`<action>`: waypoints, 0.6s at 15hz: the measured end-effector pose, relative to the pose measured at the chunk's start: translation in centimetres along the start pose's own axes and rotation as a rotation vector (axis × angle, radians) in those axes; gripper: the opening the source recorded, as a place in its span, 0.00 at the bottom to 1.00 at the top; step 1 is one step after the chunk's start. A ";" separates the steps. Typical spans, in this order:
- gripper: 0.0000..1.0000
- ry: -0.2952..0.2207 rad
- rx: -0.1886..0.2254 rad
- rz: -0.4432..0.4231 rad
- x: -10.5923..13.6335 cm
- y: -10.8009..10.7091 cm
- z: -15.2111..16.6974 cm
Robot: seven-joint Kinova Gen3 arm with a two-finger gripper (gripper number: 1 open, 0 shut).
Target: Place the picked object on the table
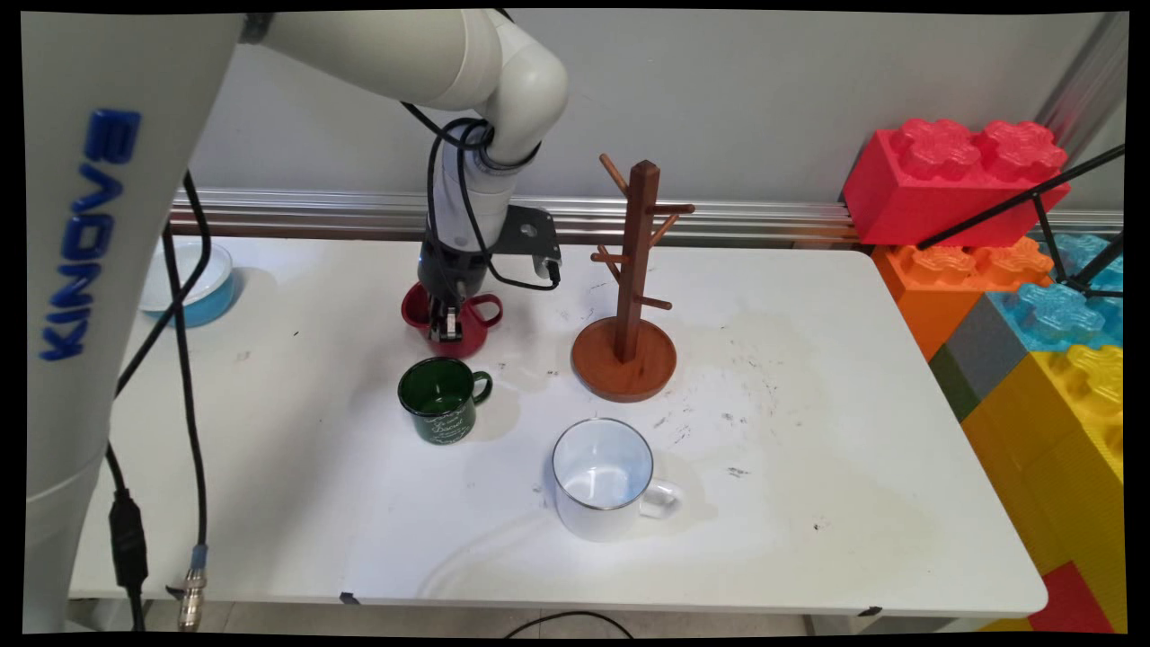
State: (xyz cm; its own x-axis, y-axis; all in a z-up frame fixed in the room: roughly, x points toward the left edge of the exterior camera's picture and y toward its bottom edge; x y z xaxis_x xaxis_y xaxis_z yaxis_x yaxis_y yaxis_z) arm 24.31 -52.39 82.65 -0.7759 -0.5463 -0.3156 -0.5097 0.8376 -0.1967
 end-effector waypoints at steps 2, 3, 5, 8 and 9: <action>0.00 0.001 -0.004 -0.002 0.0 0.1 0.1; 0.00 0.001 -0.006 -0.003 0.1 0.1 0.2; 0.00 0.002 -0.010 -0.004 0.1 0.2 0.4; 1.00 0.005 -0.013 -0.008 0.2 0.2 0.5; 1.00 0.007 -0.015 -0.009 0.2 0.2 0.5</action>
State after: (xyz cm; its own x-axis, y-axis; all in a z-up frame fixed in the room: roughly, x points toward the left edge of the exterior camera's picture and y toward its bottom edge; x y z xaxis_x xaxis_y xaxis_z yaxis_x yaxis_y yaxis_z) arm 24.24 -52.32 82.08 -0.7736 -0.5541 -0.3074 -0.5223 0.8323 -0.1858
